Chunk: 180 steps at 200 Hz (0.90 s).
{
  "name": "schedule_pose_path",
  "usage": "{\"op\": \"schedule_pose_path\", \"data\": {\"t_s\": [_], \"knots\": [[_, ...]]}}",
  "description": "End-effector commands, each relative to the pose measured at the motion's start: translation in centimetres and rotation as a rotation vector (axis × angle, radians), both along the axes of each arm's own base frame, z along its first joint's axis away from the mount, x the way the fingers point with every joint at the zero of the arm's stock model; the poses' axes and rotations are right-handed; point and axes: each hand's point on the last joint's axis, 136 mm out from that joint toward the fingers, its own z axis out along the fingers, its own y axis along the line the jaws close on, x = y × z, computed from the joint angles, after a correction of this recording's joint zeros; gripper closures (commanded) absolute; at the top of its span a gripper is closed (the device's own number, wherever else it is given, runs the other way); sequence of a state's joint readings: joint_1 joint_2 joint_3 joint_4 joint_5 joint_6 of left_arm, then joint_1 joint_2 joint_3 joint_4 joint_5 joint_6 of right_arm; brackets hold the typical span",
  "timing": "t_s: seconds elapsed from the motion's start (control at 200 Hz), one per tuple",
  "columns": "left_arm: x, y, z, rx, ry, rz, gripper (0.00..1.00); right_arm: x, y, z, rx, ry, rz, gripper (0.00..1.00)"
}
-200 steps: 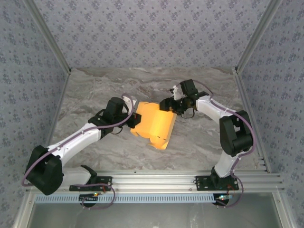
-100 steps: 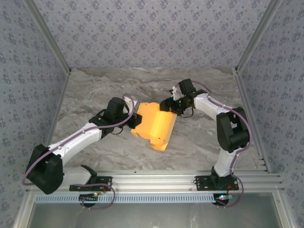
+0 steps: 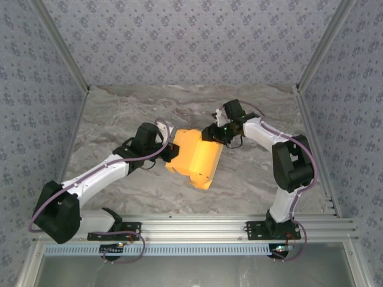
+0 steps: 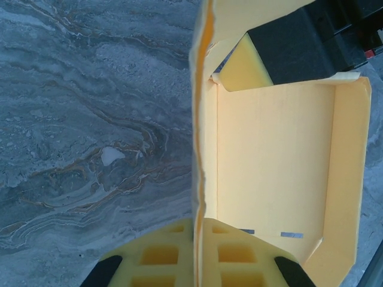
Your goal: Fold the paper box
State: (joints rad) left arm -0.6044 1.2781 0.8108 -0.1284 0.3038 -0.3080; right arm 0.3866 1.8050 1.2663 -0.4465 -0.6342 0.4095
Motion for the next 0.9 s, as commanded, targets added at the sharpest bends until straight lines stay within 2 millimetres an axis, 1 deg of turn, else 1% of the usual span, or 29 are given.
{"op": "schedule_pose_path", "data": {"t_s": [0.0,0.145,0.22,0.27,0.275,0.285,0.345,0.42,0.49,0.67,0.74,0.83,0.894], "knots": [[0.6,-1.3,1.9,-0.058,-0.028,-0.019,1.00,-0.5,-0.7,-2.0,-0.096,-0.016,0.018,0.57],[0.5,-1.4,1.9,-0.063,-0.017,-0.025,1.00,-1.1,-0.7,-3.3,-0.118,-0.023,0.036,0.60],[0.5,-1.3,1.8,-0.062,-0.020,-0.020,1.00,-1.2,-0.7,-3.4,-0.119,-0.026,0.039,0.61],[0.4,-1.2,1.8,-0.061,-0.019,-0.015,1.00,-1.0,-0.7,-3.0,-0.116,-0.041,0.031,0.63],[0.4,-1.2,1.8,-0.062,-0.019,-0.015,1.00,-1.4,-0.9,-3.5,-0.122,-0.027,0.031,0.63],[0.4,-1.2,1.9,-0.062,-0.020,-0.013,1.00,-1.7,-1.1,-3.8,-0.125,-0.018,0.028,0.63],[0.4,-1.0,1.9,-0.062,-0.023,-0.005,1.00,-1.7,-1.2,-3.6,-0.113,-0.019,0.015,0.64],[0.4,-0.6,1.9,-0.056,-0.034,0.008,1.00,-1.6,-1.0,-2.8,-0.082,-0.024,0.016,0.62],[0.4,-0.5,1.8,-0.048,-0.035,0.016,1.00,-1.5,-0.9,-1.9,-0.062,-0.032,0.010,0.55],[0.6,0.0,1.8,-0.017,-0.045,0.027,1.00,-1.5,-0.7,1.2,0.056,-0.022,-0.023,0.42],[0.6,0.1,1.7,0.004,-0.045,0.023,1.00,-1.6,-0.8,2.3,0.098,-0.009,-0.031,0.38],[0.7,0.2,1.7,0.008,-0.046,0.027,1.00,-1.9,-1.1,3.3,0.118,0.003,-0.034,0.35],[0.8,0.1,1.7,0.006,-0.047,0.028,1.00,-2.3,-1.5,3.5,0.110,0.010,-0.038,0.33]]}}
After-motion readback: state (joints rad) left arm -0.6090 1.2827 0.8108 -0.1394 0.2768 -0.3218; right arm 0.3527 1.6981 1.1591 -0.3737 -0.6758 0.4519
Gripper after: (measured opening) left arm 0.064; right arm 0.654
